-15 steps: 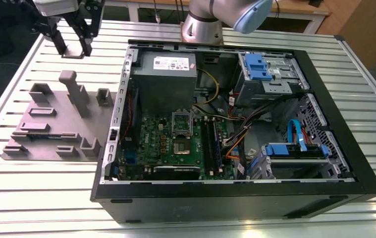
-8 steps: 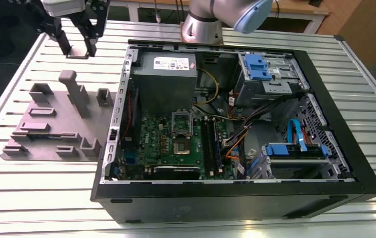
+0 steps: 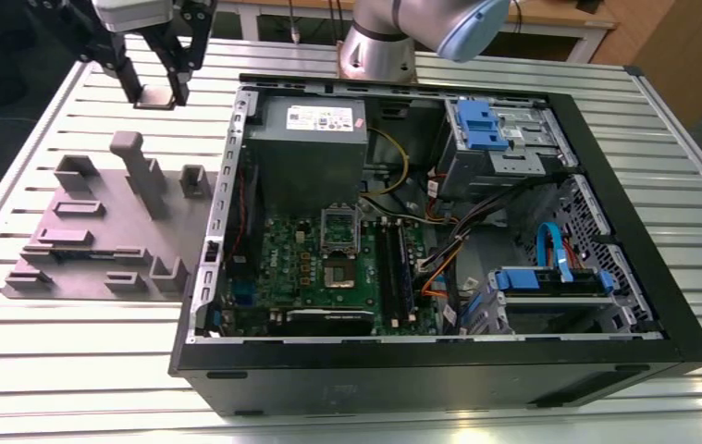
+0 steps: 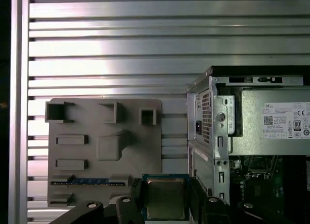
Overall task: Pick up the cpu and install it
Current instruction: 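Pick up the cpu and move it towards the insertion slot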
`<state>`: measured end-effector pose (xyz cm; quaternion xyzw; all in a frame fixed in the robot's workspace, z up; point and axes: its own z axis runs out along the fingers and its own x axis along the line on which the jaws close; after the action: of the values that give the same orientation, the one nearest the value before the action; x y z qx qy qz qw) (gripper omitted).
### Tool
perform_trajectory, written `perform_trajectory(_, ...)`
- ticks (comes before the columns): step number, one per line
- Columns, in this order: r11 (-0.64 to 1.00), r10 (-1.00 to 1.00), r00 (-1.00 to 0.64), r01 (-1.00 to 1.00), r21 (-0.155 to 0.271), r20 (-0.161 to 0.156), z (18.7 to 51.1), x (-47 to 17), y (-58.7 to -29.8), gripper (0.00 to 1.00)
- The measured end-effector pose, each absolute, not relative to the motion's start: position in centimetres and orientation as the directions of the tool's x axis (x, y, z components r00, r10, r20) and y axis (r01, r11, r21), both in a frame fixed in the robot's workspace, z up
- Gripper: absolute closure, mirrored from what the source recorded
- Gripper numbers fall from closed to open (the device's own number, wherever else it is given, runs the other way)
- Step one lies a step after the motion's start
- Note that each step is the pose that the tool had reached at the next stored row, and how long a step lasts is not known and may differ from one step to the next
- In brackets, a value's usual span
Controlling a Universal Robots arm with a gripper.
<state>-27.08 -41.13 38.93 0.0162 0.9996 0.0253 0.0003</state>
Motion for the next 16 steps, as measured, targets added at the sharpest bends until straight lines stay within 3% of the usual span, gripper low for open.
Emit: perform_trajectory(16,0.998,0.032,-0.999,0.032,0.051,0.000,38.9,-25.3,-41.1,0.53)
